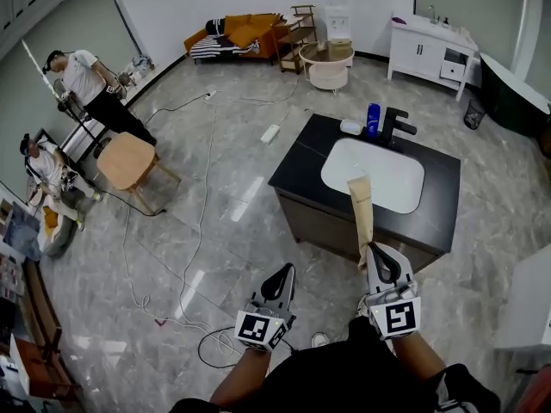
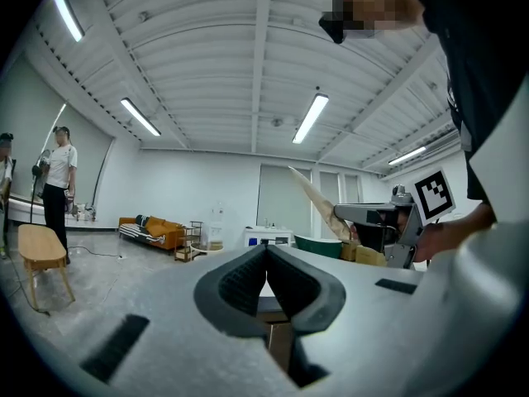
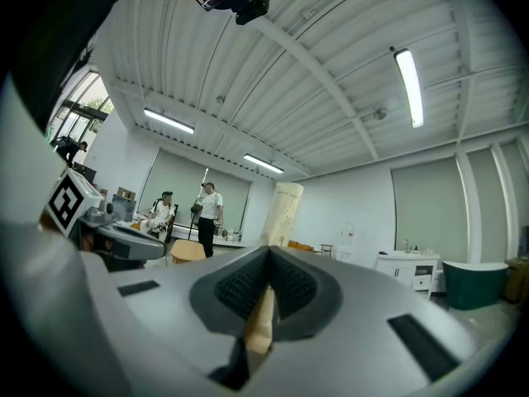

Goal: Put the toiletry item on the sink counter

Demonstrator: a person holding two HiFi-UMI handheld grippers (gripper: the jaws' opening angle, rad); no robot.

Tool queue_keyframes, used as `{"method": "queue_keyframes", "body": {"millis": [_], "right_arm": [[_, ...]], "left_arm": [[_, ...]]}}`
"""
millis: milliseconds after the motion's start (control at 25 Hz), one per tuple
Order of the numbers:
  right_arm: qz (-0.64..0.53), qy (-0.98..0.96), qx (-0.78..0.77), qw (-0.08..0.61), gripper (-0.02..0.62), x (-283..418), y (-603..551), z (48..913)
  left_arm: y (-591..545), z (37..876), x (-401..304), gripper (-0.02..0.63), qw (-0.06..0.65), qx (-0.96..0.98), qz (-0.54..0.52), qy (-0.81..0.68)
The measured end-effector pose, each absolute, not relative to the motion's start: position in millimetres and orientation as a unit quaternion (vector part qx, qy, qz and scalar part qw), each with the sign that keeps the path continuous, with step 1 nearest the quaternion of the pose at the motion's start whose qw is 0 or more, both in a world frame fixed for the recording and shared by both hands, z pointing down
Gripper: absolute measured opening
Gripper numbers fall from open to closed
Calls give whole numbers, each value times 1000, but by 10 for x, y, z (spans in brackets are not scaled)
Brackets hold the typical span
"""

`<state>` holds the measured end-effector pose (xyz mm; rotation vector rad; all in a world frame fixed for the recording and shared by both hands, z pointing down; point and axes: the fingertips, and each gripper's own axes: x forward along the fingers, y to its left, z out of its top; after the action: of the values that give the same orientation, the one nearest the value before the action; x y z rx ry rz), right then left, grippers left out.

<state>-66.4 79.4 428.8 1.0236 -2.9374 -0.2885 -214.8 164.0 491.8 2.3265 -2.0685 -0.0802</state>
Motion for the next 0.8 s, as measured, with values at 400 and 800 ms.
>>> {"method": "queue_keyframes", "body": {"millis": [400,800], "right_arm": [[-100,-924,368,-2,8,-345,140,4229],[-87,-913,400,6,8,49,-664,4245]], "left_arm": [[915,4943,-1900,9,14,774,-23,-633],[48,4822,-1640,9,13,790,-35,-612]]}}
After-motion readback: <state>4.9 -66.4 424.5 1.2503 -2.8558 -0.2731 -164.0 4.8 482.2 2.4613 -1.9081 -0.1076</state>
